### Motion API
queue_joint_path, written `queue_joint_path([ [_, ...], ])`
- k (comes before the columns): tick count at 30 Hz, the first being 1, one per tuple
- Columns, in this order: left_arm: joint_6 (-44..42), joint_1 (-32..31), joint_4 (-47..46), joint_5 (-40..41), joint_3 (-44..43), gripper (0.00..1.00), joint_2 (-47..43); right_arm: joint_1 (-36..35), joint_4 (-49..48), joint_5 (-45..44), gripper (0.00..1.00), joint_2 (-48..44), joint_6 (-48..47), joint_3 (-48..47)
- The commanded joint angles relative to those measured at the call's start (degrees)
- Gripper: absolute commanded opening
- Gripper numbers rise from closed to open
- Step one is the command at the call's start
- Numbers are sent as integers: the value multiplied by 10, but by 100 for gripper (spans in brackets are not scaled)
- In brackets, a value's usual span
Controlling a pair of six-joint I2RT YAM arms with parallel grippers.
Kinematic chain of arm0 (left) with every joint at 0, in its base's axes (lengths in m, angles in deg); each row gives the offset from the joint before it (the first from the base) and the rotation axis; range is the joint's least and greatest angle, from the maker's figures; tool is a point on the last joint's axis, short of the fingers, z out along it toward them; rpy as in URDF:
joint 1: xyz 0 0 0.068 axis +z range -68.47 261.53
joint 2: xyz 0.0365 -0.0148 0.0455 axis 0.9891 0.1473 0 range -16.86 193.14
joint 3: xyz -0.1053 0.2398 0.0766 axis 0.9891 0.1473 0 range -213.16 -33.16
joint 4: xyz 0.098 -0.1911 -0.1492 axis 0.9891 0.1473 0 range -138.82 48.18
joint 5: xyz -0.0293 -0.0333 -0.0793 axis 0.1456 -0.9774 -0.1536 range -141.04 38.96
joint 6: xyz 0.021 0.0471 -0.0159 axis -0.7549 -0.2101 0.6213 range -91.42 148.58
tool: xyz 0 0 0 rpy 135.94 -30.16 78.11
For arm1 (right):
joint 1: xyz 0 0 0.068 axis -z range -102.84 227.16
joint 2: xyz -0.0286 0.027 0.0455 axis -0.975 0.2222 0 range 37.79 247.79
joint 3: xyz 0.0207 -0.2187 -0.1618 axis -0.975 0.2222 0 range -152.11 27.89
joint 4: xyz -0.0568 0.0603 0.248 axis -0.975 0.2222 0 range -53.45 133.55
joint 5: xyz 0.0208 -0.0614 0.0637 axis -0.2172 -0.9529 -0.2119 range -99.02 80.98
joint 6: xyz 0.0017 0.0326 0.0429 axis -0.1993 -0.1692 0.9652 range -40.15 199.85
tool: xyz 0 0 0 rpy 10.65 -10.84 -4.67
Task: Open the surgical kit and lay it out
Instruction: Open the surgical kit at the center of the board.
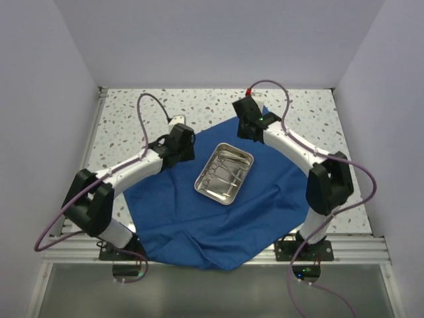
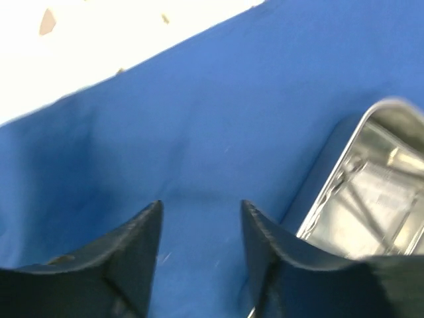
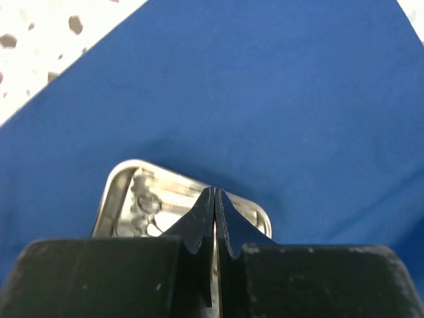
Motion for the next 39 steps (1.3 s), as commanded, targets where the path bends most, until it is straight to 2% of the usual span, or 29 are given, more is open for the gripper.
queue_joint_path([
  [1, -4, 12, -8, -18, -79, 52, 62, 54, -4, 45, 0, 63, -28, -105],
  [5, -5, 14, -8, -18, -113, 33, 134, 82, -16, 54, 0, 139, -38, -133],
  [7, -1, 14, -6, -4, -128, 27, 177, 99, -26, 66, 0, 159, -38, -143],
  [14, 2, 19, -22, -12, -159, 0, 266, 151, -27, 182, 0, 289, -14, -212],
  [22, -16, 34, -35, -54, -225, 0, 359, 201, -30, 282, 0, 420, 25, -289],
  [31, -53, 63, -5, -75, -352, 0, 453, 247, -36, 309, 0, 480, 53, -352],
  [34, -75, 74, 22, -82, -420, 0, 481, 255, -23, 283, 0, 491, 48, -387],
  [39, -120, 100, 92, -127, -598, 0, 568, 296, -8, 275, 0, 497, 66, -424],
])
